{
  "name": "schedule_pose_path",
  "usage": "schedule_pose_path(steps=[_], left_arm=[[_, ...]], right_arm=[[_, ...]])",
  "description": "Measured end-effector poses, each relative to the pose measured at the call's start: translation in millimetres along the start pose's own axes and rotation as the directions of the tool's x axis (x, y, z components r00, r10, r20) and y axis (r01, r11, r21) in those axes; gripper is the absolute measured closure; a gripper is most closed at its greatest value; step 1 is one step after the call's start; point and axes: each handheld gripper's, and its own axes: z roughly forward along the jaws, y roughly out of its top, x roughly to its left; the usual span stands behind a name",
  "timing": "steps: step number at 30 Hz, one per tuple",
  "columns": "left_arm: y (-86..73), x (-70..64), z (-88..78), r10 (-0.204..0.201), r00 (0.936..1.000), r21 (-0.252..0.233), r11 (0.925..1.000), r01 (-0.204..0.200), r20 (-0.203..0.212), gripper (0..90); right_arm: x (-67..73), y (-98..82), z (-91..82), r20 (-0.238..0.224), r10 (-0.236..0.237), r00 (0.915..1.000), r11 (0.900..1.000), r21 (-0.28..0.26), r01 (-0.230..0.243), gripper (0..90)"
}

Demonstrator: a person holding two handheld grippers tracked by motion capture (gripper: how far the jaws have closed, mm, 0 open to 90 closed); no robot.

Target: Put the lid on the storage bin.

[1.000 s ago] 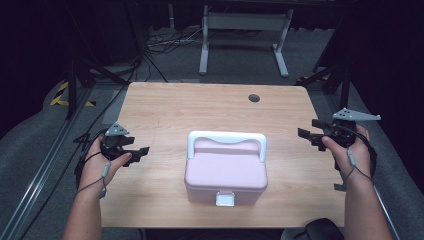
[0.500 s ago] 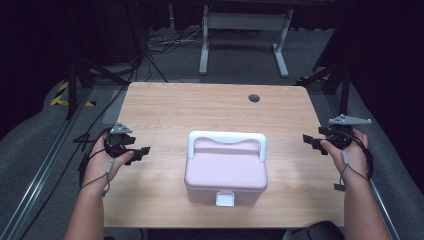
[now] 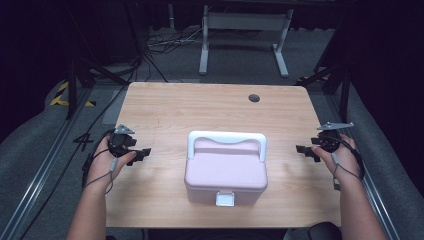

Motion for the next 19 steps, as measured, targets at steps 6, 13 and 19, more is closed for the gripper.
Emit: schedule_pose_path(steps=[6,13,19], left_arm=[[-1.1,0.2,3.3,-0.003,1.0000,0.013,0.9999,0.003,0.003,30.0],[-0.5,-0.2,4.3,-0.003,0.9999,0.015,0.9999,0.003,0.012,29.8],[0.1,-0.4,4.2,-0.004,0.9998,0.010,0.9999,0.004,0.018,29.9]], right_arm=[[0.1,-6.3,12.5,-0.009,0.007,0.9999,0.996,0.094,-0.006,21.8],[1.3,-10.6,21.7,-0.011,-0.006,0.9999,0.990,0.140,0.007,21.8],[2.6,-10.1,20.6,-0.019,-0.006,0.9998,0.992,0.128,0.008,21.9]])
